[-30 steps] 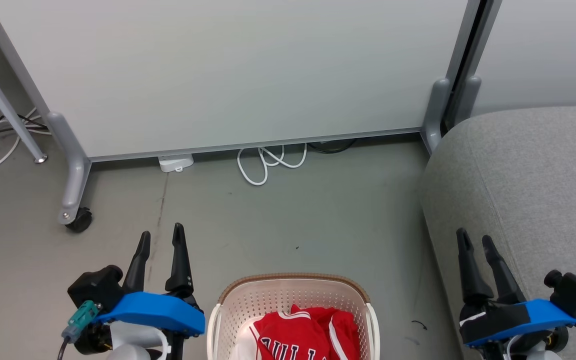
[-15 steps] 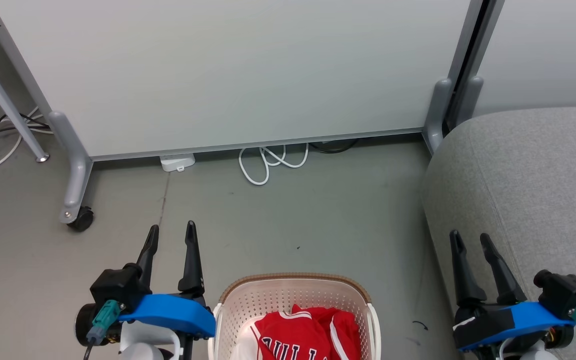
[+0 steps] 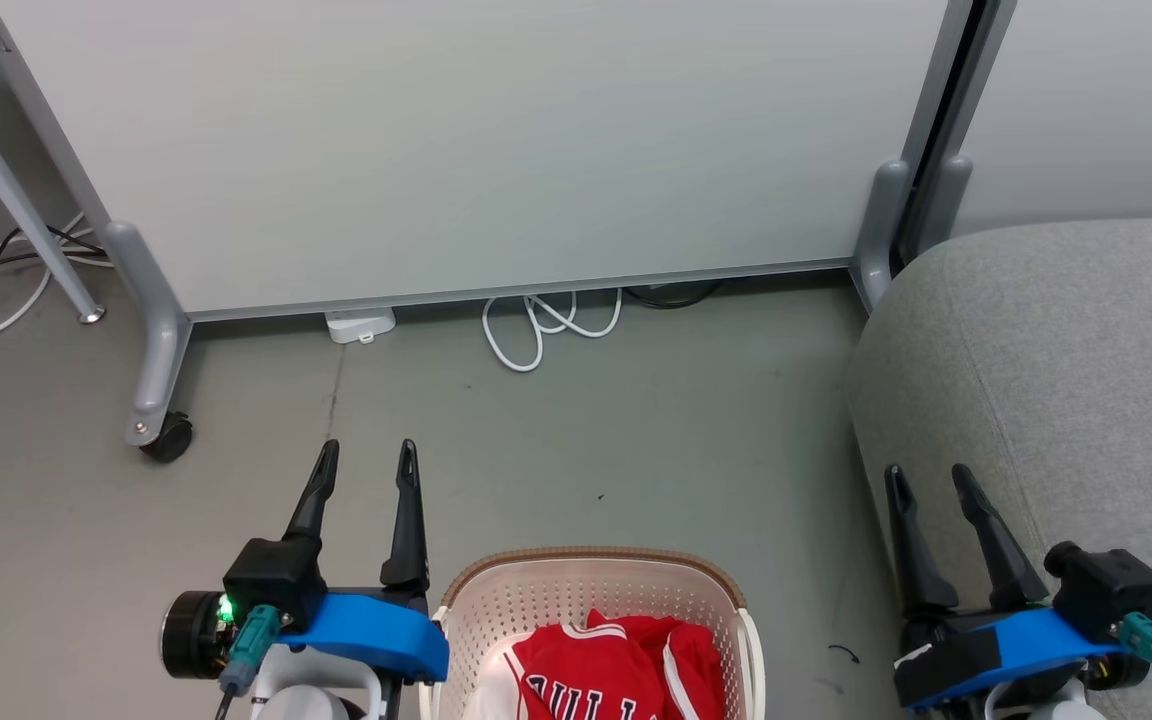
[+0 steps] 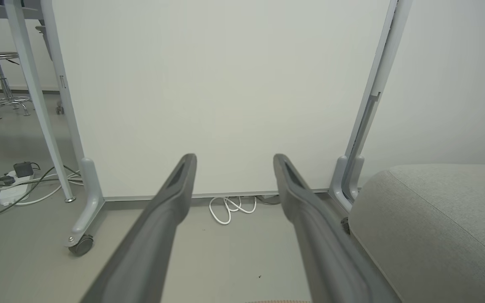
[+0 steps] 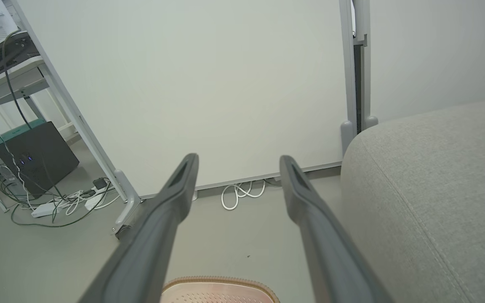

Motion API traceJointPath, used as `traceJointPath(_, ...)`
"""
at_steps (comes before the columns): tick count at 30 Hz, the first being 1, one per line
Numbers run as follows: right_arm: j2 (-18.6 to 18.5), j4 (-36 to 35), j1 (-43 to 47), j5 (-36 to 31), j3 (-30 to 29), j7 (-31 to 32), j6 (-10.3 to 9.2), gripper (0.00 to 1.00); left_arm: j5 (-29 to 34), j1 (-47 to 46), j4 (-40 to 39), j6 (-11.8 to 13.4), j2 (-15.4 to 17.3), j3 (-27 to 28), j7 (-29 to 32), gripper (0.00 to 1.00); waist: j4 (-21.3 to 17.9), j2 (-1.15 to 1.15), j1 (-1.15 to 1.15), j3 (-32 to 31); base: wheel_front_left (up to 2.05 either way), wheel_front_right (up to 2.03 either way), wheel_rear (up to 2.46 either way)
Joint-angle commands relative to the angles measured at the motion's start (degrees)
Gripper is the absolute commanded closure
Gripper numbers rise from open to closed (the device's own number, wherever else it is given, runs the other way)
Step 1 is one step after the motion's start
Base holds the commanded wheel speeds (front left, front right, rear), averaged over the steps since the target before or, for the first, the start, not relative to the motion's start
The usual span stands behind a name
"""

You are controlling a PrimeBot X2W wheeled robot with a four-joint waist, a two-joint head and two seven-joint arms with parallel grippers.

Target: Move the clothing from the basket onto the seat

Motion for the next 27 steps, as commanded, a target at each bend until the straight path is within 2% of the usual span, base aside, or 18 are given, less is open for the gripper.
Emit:
traceJointPath(1,-0.4,-0.1,-0.1,-1.2,0.2,-0.5,0.13,0.0,1.1,-0.9,-0.1,0.2,0.4,-0.2,-0.5,0.0,0.0,0.0,0.0,0.0,0.0,0.0,0.0)
traceJointPath(27,-0.4,0.6,0.5,-11.1,1.3,-3.1,0.15,0.0,11.0,-0.3,0.7,0.4,0.0,-1.8,-3.0,0.0,0.3,0.0,0.0,0.0,0.0,0.0,0.0)
